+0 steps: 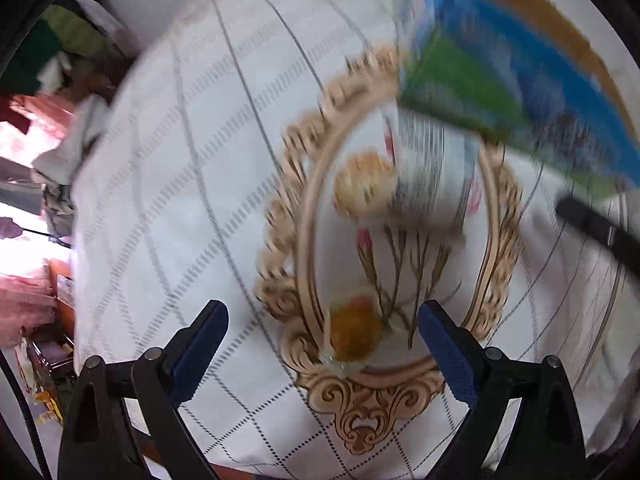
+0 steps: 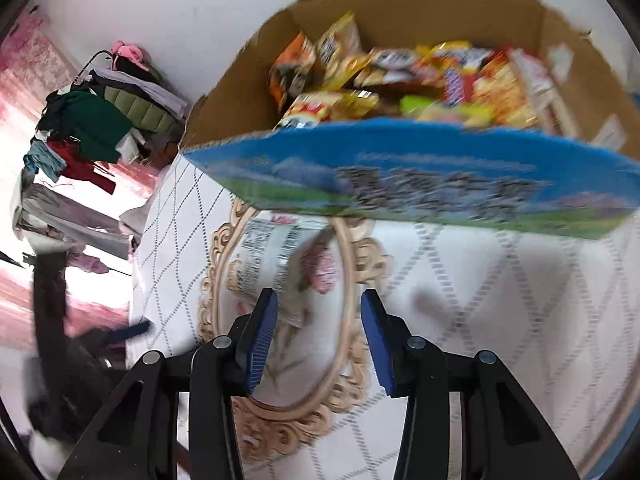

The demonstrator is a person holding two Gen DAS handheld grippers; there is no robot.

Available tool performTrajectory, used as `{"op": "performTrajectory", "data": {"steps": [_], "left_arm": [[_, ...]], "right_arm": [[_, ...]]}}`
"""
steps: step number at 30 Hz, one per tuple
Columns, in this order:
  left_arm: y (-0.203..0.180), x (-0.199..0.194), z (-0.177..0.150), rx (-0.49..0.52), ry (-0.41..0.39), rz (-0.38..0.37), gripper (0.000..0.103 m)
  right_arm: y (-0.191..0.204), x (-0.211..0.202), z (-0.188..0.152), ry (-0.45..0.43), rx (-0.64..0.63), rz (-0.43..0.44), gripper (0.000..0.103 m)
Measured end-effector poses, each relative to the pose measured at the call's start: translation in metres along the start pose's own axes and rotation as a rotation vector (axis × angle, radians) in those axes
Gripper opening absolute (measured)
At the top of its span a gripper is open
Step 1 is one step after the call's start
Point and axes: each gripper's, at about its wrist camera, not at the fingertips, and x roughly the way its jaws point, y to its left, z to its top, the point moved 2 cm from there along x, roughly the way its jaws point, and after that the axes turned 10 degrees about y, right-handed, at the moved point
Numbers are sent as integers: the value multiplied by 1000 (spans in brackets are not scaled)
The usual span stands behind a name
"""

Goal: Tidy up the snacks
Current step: 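Grasp the wrapped round cake with left tool while right tool grasps the white packet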

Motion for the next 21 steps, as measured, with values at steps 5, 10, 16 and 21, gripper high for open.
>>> {"op": "performTrajectory", "data": {"steps": [5, 10, 16, 21], "left_arm": [[-1, 50, -10, 10, 100, -50, 61], [18, 54, -14, -58, 79, -83, 41], [43, 52, -11, -120, 55, -88, 41], [49, 58, -8, -115, 52, -77, 43]], "right_arm": [[16, 30, 18, 61, 28, 21, 60], [32, 58, 31, 98, 48, -5, 68], [63, 102, 48, 129, 15, -115, 73], [83, 127, 46, 140, -87, -240, 54]]}}
